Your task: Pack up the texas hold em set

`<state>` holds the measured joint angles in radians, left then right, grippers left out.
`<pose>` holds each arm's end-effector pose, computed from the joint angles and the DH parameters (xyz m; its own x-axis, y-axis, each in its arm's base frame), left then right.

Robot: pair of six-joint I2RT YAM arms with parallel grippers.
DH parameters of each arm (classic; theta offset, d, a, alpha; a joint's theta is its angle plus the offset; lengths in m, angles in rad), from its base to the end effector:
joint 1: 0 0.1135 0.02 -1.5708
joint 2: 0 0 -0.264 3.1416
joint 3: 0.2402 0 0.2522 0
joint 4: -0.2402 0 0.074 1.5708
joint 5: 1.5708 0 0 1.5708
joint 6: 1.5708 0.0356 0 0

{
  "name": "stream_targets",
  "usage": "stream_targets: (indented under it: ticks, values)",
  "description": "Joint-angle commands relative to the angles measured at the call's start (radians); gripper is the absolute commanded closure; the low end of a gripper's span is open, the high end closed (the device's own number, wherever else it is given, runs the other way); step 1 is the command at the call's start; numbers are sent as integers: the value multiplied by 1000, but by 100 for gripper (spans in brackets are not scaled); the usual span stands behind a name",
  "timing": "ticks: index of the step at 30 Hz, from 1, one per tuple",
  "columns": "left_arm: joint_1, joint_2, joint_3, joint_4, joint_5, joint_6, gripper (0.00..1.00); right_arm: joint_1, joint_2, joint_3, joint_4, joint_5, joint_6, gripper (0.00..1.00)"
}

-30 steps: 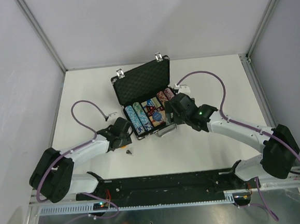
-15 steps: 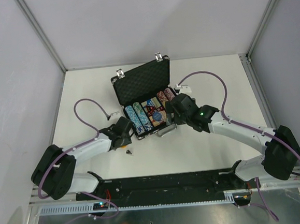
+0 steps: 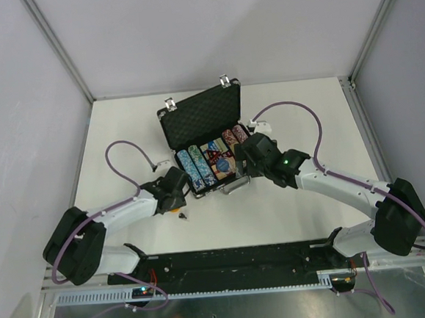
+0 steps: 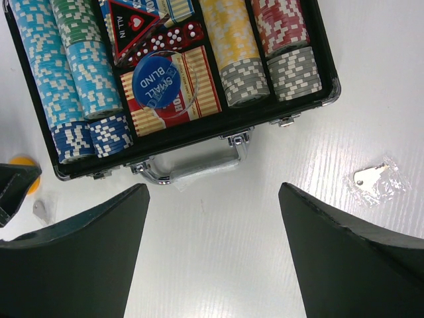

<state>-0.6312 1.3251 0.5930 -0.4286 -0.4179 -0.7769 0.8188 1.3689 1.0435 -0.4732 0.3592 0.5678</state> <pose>0.1866 -0.1185 0.1528 -0.8145 -0.1983 -0.5452 -0.2276 0.9737 -0.0141 0.2094 0.2056 0.2738 -0.6902 -0.0008 -0.7237 -0.1720 0.9715 0.1629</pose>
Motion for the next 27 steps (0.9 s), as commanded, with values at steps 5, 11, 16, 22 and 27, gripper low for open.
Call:
stream_targets:
  ticks: [5,11,16,22,27]
  values:
    - [-10,-64,94,-134,-11,27,50,5,-40,-2,21,32,13,14]
    - [-10,-93,142,-151,-29,44,50,5,-42,-1,14,37,14,14]
    - [-9,-78,217,-151,-44,74,50,4,-49,-2,9,45,15,14]
    - [-27,-1,370,-137,-78,123,50,0,-74,-2,-12,67,18,14]
    - [-58,105,485,-95,-82,159,50,-5,-103,-2,-45,100,26,14]
